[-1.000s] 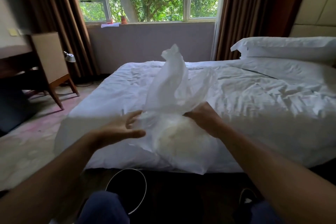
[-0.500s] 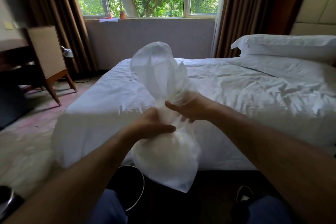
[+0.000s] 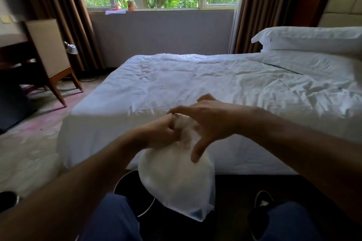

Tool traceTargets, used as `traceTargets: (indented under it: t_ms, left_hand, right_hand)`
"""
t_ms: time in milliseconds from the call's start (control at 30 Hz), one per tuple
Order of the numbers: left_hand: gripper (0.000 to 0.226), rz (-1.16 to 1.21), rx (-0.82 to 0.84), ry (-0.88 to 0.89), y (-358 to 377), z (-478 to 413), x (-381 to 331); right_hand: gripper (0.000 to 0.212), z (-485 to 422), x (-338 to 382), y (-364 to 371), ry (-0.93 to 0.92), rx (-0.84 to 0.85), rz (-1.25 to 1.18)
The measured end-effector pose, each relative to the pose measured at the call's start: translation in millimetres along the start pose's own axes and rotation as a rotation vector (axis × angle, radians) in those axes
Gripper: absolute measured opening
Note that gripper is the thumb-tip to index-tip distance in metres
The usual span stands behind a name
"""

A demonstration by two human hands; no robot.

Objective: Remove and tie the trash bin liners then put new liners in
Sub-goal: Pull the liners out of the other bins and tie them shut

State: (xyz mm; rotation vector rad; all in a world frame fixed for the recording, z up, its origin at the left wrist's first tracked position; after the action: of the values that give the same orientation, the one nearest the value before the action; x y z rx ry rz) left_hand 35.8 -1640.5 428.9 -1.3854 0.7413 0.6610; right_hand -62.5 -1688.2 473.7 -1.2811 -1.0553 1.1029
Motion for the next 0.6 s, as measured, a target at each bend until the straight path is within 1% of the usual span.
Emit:
traceTargets:
  t_ms: [33, 67, 133, 167, 200, 233, 300, 367, 400, 433, 467, 533, 567, 600]
  left_hand:
    - [0.026, 0.018, 0.040, 0.014, 0.8, -0.3, 0.9]
    - [0.030, -0.021, 0.066, -0.005, 1.9, -0.4, 4.5]
    - [0.032, -0.218, 0.044, -0.069, 1.5, -0.4, 14.1]
    - [0.031, -0.337, 0.011, -0.056, 1.3, -0.5, 14.4]
    - [0.033, -0.466, -0.028, -0.008, 1.9, 0.2, 11.9]
    - [0.039, -0.556, -0.062, 0.036, 3.6, 2.4, 8.9]
    - [0.055, -0.675, -0.113, 0.074, 8.2, 7.5, 5.5]
    - [0.068, -0.899, -0.154, 0.045, 11.8, 9.2, 3.3]
    - [0.069, -1.030, -0.175, 0.037, 14.7, 7.9, 3.2]
    - [0.065, -1.132, -0.198, 0.017, 16.1, 5.0, 2.9]
    - [0.056, -1.210, -0.238, 0.003, 15.8, 2.5, 2.1]
    - [0.040, -1.264, -0.346, -0.004, 13.8, 0.7, -2.2]
    - [0.036, -1.264, -0.381, 0.000, 13.9, 0.1, -3.2]
    - [0.033, -1.283, -0.401, 0.006, 16.6, 0.0, -3.3]
  right_hand:
    - [0.108, 0.0, -4.6, 9.3, 0.018, 0.013, 0.060]
    - [0.094, 0.1, -8.4, 16.2, 0.035, 0.006, 0.119]
    - [0.050, 3.1, -11.8, 20.5, 0.058, -0.039, 0.217]
    - [0.030, 4.9, -12.7, 21.6, 0.084, -0.030, 0.220]
    - [0.018, 6.9, -15.1, 23.6, 0.127, -0.001, 0.182]
    - [0.014, 9.0, -18.7, 26.4, 0.189, 0.050, 0.122]
    - [0.020, 11.6, -26.1, 33.2, 0.286, 0.124, 0.004]
    - [0.026, 10.2, -30.6, 38.8, 0.320, 0.159, -0.107]
    - [0.029, 9.5, -30.8, 44.0, 0.342, 0.202, -0.175]
    - [0.032, 10.9, -28.3, 49.2, 0.374, 0.266, -0.294]
    - [0.035, 13.7, -22.0, 54.4, 0.402, 0.346, -0.468]
    - [0.040, 21.0, -5.4, 61.8, 0.401, 0.472, -0.846]
    - [0.042, 23.9, 0.0, 61.3, 0.360, 0.467, -0.987]
    - [0.044, 23.6, 0.6, 61.6, 0.322, 0.411, -1.099]
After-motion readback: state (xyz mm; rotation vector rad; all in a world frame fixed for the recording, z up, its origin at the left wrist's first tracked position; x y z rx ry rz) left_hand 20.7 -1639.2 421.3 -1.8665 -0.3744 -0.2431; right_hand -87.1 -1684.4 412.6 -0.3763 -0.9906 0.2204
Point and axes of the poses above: each hand's wrist, its own z-axis away from the middle knuckle, its own y-axis out of the palm, x = y × z, the point moved 6 cm from there along -z, towards the middle knuckle, and after that the axes turned 2 degrees about -y, right-handed, at the moved point
